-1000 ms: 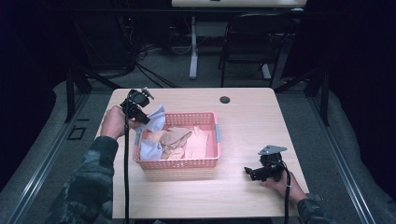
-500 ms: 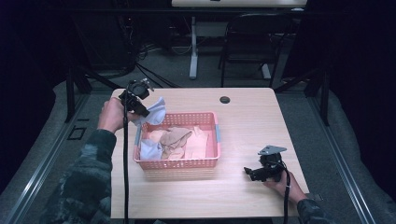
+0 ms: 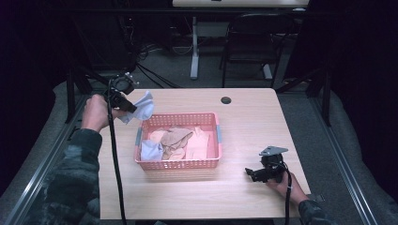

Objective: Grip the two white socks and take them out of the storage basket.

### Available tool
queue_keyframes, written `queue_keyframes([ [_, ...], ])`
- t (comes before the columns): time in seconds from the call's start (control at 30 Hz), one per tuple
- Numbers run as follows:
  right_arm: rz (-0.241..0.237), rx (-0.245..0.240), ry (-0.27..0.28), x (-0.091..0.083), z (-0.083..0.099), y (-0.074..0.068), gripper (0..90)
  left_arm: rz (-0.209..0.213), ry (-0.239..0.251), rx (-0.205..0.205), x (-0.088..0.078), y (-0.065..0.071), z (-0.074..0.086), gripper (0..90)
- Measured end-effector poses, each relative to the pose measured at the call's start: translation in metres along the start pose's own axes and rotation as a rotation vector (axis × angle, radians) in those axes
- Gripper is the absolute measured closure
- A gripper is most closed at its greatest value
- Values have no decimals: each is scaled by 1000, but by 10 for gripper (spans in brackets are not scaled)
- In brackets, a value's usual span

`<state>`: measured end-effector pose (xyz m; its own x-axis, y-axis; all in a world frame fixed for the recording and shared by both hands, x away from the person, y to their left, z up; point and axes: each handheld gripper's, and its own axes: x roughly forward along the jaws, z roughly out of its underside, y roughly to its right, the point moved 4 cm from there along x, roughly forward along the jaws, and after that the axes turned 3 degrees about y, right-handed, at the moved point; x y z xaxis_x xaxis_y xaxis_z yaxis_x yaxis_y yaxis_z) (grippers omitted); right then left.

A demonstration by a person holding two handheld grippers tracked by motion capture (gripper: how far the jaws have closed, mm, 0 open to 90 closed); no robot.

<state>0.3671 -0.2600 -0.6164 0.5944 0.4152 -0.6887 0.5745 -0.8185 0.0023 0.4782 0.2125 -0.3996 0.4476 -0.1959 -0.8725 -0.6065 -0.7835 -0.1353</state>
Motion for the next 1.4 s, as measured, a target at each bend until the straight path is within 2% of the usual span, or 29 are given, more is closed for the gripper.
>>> queue_keyframes([
  [0.47,0,0,1,0,0,0,0,-49,-28,-59,-11,-31,31,815],
  [0.77,-4,5,3,0,0,-1,0,-69,-52,-117,-5,-50,59,815],
  [1.03,-5,3,3,0,0,-1,0,-72,-84,-178,12,-63,83,815],
  [1.1,-5,4,4,0,0,-1,0,-71,-79,-199,20,-65,89,815],
  [1.27,-3,3,6,0,0,-1,0,-42,-124,-227,47,-61,107,815],
  [1.4,-3,5,9,0,0,-1,0,-25,-136,-255,67,-57,121,814],
])
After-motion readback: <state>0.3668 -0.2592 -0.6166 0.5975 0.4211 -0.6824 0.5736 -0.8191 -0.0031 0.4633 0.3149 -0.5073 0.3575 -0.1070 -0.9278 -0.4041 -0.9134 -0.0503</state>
